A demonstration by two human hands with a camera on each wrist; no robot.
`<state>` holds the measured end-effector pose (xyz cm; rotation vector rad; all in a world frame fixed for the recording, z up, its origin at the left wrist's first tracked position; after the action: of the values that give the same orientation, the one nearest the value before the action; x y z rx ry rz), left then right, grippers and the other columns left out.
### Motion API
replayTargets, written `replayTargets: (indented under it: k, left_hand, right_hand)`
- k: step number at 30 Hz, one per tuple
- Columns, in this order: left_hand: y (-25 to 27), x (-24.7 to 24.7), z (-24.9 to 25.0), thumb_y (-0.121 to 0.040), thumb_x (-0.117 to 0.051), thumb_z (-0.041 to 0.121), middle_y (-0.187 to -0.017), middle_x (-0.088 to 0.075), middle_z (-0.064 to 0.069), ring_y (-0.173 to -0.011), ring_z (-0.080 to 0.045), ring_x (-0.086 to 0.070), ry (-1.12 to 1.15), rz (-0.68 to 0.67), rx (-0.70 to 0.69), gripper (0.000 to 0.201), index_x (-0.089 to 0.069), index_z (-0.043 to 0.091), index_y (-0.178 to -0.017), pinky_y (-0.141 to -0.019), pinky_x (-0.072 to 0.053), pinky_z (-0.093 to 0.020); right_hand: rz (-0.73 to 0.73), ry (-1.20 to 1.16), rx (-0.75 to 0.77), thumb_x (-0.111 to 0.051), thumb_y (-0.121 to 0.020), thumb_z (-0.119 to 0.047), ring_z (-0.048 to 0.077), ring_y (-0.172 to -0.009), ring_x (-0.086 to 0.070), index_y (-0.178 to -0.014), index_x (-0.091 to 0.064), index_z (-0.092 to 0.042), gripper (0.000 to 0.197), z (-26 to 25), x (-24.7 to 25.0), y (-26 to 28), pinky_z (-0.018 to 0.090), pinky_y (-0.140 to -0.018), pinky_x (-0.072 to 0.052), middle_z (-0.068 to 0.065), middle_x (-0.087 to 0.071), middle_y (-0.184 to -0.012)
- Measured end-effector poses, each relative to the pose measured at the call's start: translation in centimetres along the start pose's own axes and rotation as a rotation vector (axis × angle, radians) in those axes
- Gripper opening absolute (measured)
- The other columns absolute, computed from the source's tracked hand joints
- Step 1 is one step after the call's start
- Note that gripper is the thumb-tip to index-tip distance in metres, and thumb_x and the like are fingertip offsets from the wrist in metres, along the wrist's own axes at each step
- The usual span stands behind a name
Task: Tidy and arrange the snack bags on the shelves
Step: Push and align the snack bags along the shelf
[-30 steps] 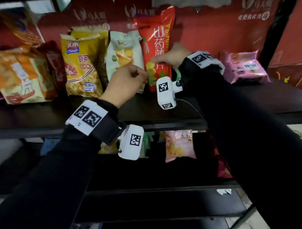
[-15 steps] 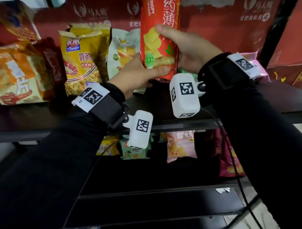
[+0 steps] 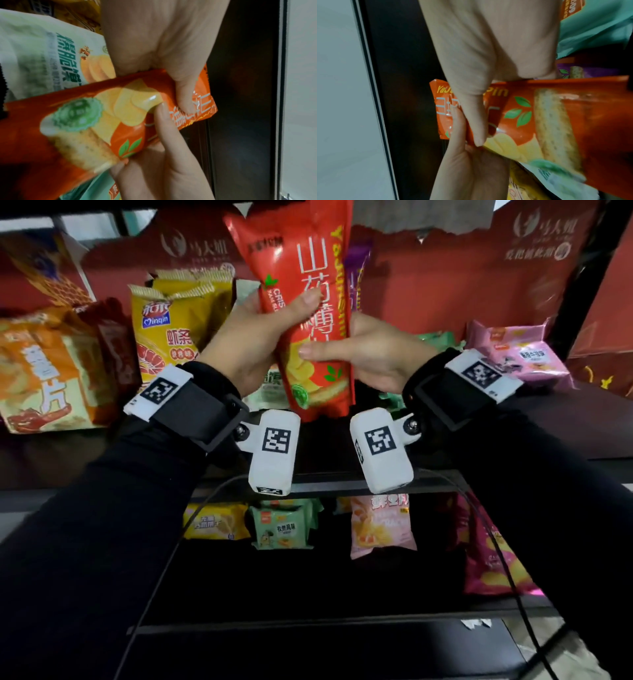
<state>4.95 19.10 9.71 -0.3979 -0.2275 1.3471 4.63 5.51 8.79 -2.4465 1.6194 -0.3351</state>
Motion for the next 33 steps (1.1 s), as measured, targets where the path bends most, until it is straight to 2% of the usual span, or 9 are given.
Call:
replayTargets:
  k: [4,9,13,17,21,25,28,31,33]
  left_hand:
    - [0.0,0.1,-0.2,-0.086,-0.067,0.007,-0.102,-0.072,-0.005,-0.094,-0.019,-0.070,-0.019,0.010,-0.036,0.029,-0.061,0.009,-0.114,-0.084,-0.057,-0.037]
    - [0.2,0.6,1.5,-0.092,-0.062,0.017,-0.121,-0.067,-0.010,-0.110,-0.025,-0.065,0.019,-0.032,-0.116,0.038,-0.053,0.009,-0.127,-0.094,-0.053,-0.044]
    - [0.5,0.9,2.0,-0.089,-0.064,0.006,-0.110,-0.066,-0.015,-0.104,-0.031,-0.065,0.064,0.052,-0.219,0.032,-0.055,0.001,-0.119,-0.095,-0.051,-0.050]
    - [1.2,0.1,1.7,-0.088,-0.062,-0.002,-0.110,-0.066,-0.017,-0.105,-0.033,-0.065,0.104,0.002,-0.261,0.030,-0.056,-0.002,-0.117,-0.095,-0.052,-0.047]
    - [2.0,0.9,1.8,-0.081,-0.073,0.025,-0.116,-0.067,-0.005,-0.108,-0.019,-0.065,0.018,-0.200,-0.093,0.056,-0.051,0.008,-0.129,-0.085,-0.055,-0.039]
    - [2.4,1.7,1.3,-0.080,-0.042,0.075,-0.134,-0.056,-0.020,-0.120,-0.046,-0.053,0.345,-0.321,0.258,0.080,-0.047,0.018,-0.135,-0.081,-0.047,-0.071]
    - [2.0,0.8,0.9,-0.092,-0.043,0.060,-0.114,-0.064,-0.027,-0.108,-0.050,-0.058,0.353,-0.249,0.464,0.060,-0.057,0.008,-0.120,-0.075,-0.054,-0.059]
    - [1.9,0.1,0.9,-0.095,-0.052,0.033,-0.093,-0.072,-0.015,-0.082,-0.028,-0.072,0.382,-0.197,0.459,0.028,-0.061,0.009,-0.106,-0.066,-0.061,-0.041]
    - [1.9,0.1,0.7,-0.096,-0.052,0.023,-0.090,-0.072,-0.013,-0.074,-0.022,-0.072,0.349,-0.179,0.421,0.020,-0.060,0.008,-0.106,-0.058,-0.060,-0.034]
  right_hand:
    - [0.053,-0.023,0.022,-0.062,-0.084,0.007,0.025,-0.103,-0.065,-0.138,-0.040,-0.006,0.059,-0.9,0.7,-0.2,0.034,-0.080,-0.059,0.016,-0.061,-0.125]
    - [0.080,-0.018,0.052,-0.063,-0.082,0.009,0.018,-0.088,-0.067,-0.124,-0.049,-0.005,0.047,-1.2,0.3,-0.5,0.032,-0.081,-0.058,0.008,-0.066,-0.103]
    - [0.088,0.036,0.065,-0.067,-0.075,0.015,0.027,-0.111,-0.063,-0.139,-0.036,-0.005,0.073,-1.3,-0.2,-0.5,0.038,-0.091,-0.055,0.016,-0.059,-0.127]
    - [0.111,0.041,0.120,-0.069,-0.072,0.015,0.024,-0.106,-0.065,-0.139,-0.036,-0.012,0.080,-2.0,0.1,0.2,0.034,-0.083,-0.058,0.012,-0.062,-0.121]
    - [0.215,0.087,0.158,-0.070,-0.064,0.021,0.030,-0.104,-0.066,-0.131,-0.046,-0.002,0.076,-2.2,0.8,1.0,0.043,-0.092,-0.054,0.018,-0.064,-0.116]
    - [0.254,0.144,0.300,-0.062,-0.055,0.031,0.033,-0.106,-0.060,-0.115,-0.051,0.003,0.067,-2.0,1.0,2.0,0.047,-0.097,-0.049,0.020,-0.060,-0.112]
    - [0.199,0.270,0.448,-0.060,-0.059,0.024,0.023,-0.106,-0.053,-0.099,-0.052,-0.007,0.051,-1.7,0.1,2.6,0.033,-0.091,-0.045,0.020,-0.054,-0.114]
    - [0.221,0.357,0.435,-0.057,-0.075,0.018,0.027,-0.130,-0.044,-0.124,-0.053,-0.004,0.054,-1.2,0.3,2.8,0.032,-0.112,-0.034,0.011,-0.053,-0.128]
    - [0.226,0.216,0.350,-0.049,-0.087,0.016,0.015,-0.122,-0.053,-0.139,-0.042,-0.004,0.056,-0.8,1.2,2.9,0.027,-0.105,-0.043,0.009,-0.054,-0.133]
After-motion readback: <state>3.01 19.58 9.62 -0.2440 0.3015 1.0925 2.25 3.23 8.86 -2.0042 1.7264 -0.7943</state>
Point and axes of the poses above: each hand's wrist, its own y-axis away from the middle knuckle, its own x-axis out of the back of the hand, z = x × y, the point moved 1 cm from there along -y, towards the middle knuckle
